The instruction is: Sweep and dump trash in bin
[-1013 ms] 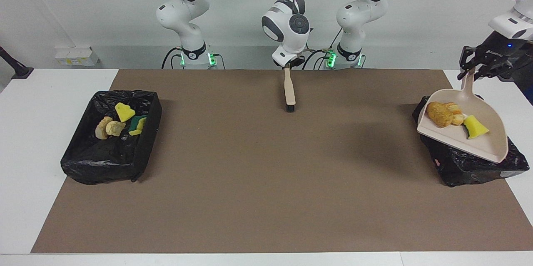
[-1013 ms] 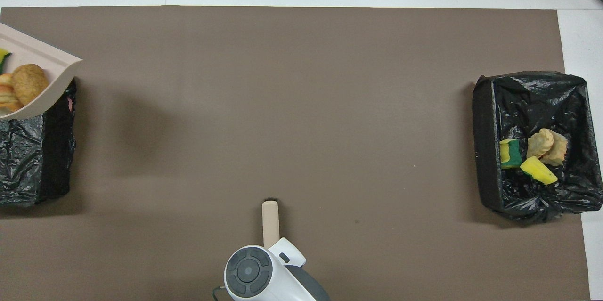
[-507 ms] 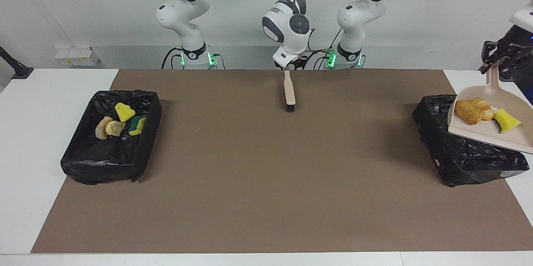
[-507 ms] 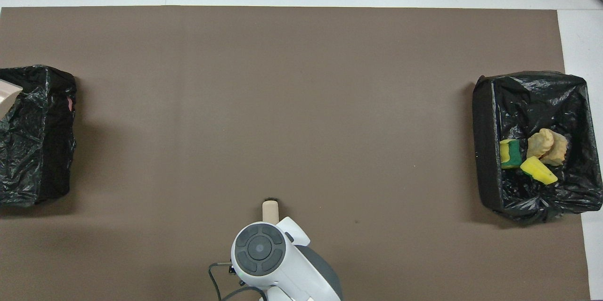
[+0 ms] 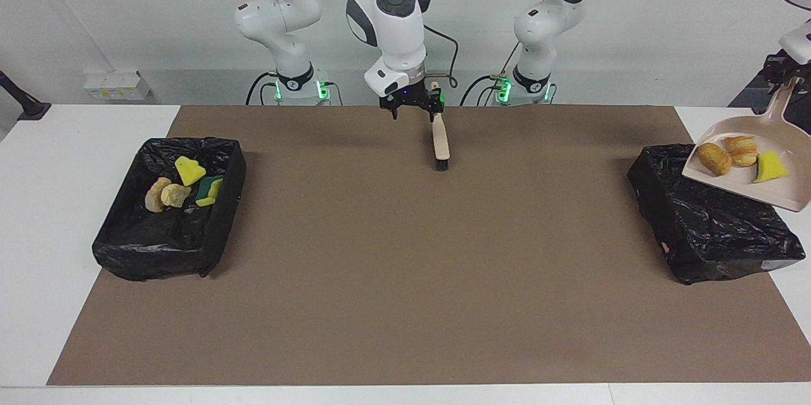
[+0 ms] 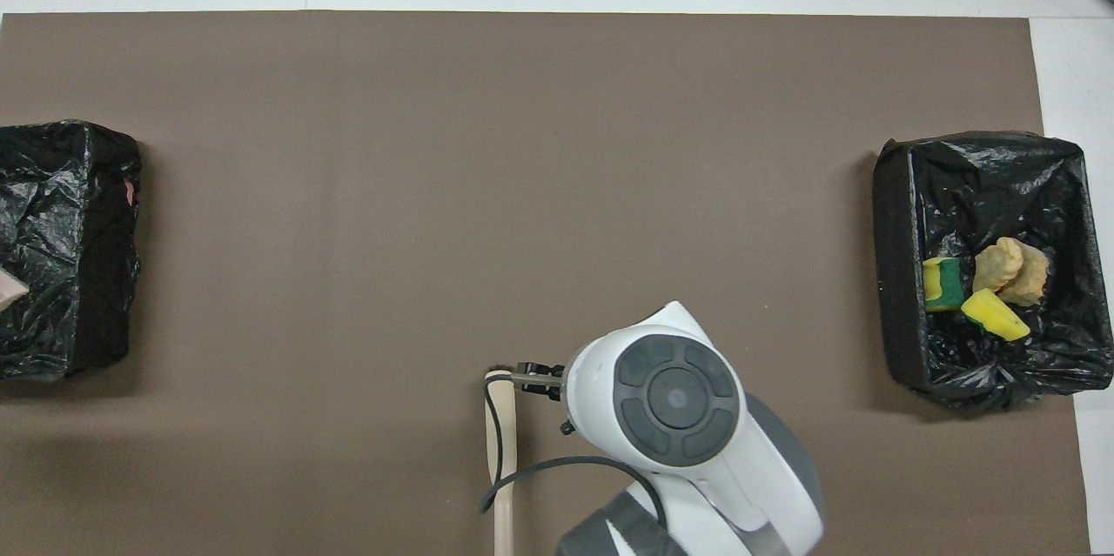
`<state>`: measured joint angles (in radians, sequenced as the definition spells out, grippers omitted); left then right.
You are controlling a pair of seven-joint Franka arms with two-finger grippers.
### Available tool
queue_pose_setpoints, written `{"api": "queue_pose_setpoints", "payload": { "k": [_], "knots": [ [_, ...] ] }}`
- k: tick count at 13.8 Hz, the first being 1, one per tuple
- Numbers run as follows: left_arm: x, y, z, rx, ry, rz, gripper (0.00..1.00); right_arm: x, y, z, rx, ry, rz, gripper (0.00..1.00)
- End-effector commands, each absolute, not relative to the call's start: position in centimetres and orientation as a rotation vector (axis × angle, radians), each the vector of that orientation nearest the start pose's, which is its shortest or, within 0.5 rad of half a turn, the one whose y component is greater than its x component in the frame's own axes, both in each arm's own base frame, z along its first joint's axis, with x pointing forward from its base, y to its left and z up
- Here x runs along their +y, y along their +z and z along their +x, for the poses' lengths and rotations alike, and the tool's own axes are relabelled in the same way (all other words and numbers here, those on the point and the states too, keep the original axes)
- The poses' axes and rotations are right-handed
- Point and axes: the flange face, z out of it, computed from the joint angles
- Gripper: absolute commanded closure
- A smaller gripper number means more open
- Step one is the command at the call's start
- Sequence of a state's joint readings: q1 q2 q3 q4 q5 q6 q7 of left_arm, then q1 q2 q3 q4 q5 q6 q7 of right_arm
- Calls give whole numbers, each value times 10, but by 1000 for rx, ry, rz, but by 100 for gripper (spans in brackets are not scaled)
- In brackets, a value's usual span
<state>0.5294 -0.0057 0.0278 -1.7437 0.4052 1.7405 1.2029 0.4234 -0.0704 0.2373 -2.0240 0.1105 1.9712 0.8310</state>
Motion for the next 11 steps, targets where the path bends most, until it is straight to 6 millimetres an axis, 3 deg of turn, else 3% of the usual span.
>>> {"api": "queue_pose_setpoints", "payload": {
  "k": [1,3,5,7,9,11],
  "knots": [
    [328,569,458,1095,552,-2555,100,277,533,451,468,49,-3065,0],
    [327,571,462,1140,581,-2502,100,219,576,480,517,88,-3043,0],
    [326,575,468,1178,606,-2409,100,174,597,496,412,56,-3060,0],
    [311,573,488,1277,624,-2289,100,149,613,507,385,23,-3065,0],
    [314,577,490,1318,681,-2200,100,123,626,513,437,5,-3103,0],
    [312,578,493,1363,698,-2153,100,112,641,524,374,-28,-3154,0]
  ]
}}
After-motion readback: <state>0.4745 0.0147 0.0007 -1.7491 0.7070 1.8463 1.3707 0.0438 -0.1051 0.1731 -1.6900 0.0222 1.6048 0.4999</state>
